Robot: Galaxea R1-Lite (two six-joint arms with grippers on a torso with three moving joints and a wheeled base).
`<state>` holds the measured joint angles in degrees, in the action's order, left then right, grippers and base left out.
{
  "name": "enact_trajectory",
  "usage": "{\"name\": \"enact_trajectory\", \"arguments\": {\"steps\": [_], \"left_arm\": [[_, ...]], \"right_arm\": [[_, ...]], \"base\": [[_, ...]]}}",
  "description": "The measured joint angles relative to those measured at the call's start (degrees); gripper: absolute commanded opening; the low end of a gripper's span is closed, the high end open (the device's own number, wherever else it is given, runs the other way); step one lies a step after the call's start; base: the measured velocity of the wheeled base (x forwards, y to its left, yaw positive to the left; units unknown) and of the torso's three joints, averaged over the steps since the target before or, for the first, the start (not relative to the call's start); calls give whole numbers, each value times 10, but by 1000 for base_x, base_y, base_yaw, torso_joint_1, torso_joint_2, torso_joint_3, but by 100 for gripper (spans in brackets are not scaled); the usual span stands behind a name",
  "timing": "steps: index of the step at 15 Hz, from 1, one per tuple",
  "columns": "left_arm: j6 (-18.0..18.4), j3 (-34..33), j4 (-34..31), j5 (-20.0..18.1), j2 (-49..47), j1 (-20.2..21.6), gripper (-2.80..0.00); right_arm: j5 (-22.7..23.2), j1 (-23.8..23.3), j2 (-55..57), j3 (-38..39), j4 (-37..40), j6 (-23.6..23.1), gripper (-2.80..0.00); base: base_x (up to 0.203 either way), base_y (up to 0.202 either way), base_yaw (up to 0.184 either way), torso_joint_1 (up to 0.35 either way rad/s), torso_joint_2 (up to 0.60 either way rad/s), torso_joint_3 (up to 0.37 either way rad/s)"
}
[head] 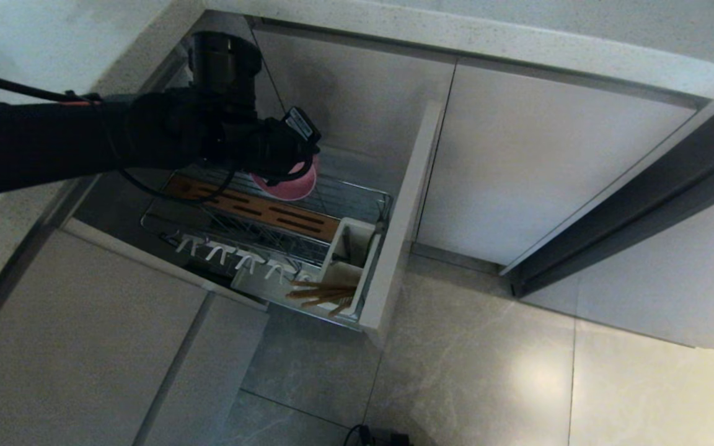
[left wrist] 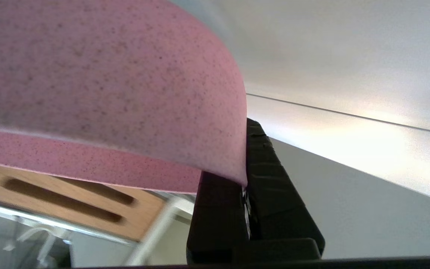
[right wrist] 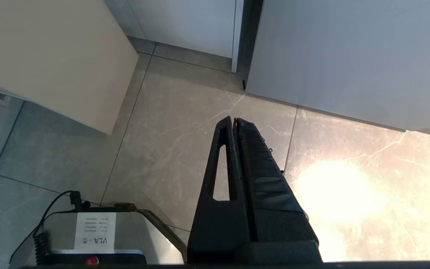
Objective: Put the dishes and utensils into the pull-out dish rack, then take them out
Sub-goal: Take the bowl out of the cupboard
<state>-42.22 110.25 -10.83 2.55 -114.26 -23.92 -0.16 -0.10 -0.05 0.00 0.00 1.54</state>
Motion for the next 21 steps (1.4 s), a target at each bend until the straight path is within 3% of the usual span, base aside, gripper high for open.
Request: {"name": "enact_trajectory", "arguments": {"steps": [7,10,13,16,18,21], "left_arm": [[2,0,-57,11,95,-61,-280],[15,0,-78,35,156,-104,-280],[87,0,-81,79,221,-152,-280],[199,0,-81,104,284,-167,-280],[262,0,-83,105,318,-141,-280],[332,0,-88,97,352,-59,-280]], "right_arm": [[0,0,0,0,0,0,-280],[0,0,0,0,0,0,-280],[0,0,0,0,0,0,-280],[0,0,0,0,0,0,-280],[0,0,0,0,0,0,-280],[0,0,0,0,0,0,-280]], "base": [[0,0,0,0,0,0],[0,0,0,0,0,0],[0,0,0,0,0,0],[0,0,0,0,0,0],[0,0,0,0,0,0],[0,0,0,0,0,0]]}}
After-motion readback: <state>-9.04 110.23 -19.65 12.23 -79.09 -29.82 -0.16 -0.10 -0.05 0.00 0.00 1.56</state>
